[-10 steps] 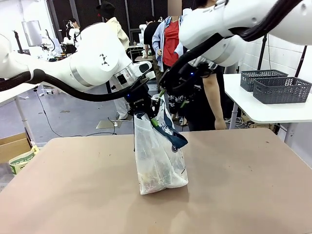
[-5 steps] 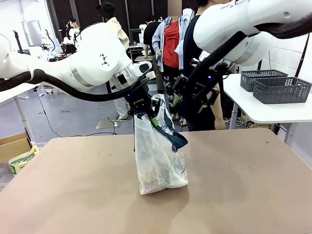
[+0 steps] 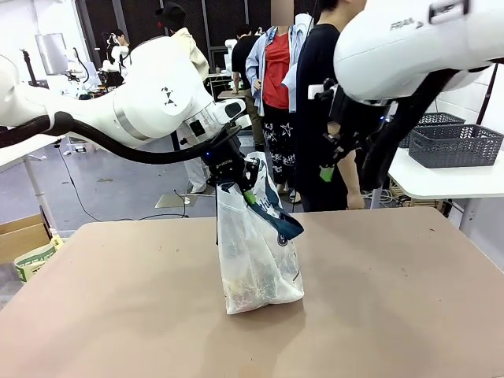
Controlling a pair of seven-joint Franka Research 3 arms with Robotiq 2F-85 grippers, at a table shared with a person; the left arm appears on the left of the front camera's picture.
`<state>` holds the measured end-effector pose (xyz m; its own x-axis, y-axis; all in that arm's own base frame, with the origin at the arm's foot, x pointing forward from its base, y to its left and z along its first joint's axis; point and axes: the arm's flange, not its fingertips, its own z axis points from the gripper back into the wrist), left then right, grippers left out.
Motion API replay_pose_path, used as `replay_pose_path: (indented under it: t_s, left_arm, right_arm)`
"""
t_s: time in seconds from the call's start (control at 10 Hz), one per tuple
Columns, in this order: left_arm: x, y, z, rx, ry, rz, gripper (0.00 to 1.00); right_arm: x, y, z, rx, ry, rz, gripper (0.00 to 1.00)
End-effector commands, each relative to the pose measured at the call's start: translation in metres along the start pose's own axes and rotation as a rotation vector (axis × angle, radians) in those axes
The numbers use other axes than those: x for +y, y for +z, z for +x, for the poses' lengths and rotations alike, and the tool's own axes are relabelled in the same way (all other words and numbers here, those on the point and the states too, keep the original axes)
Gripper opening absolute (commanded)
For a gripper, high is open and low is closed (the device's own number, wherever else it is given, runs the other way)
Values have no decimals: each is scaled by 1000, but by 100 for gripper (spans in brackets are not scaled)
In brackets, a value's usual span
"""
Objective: Transfer purchased items from the store into the shopping bag.
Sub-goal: Move the Reusable shopping bag to the right side of the table.
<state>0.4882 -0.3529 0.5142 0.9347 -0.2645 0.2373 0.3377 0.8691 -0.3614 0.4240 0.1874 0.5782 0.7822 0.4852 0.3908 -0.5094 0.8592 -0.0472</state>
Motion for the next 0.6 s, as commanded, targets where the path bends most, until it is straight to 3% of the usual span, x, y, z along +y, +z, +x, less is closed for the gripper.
replay_pose_path:
  t_s: [0.0, 0.5]
  left_arm:
    - [1, 2, -1, -1, 5, -8, 0]
    - [1, 2, -1, -1, 5, -8, 0]
  right_arm:
    - [8, -9, 4, 55, -5, -5, 100]
    - [8, -9, 4, 55, -5, -5, 100]
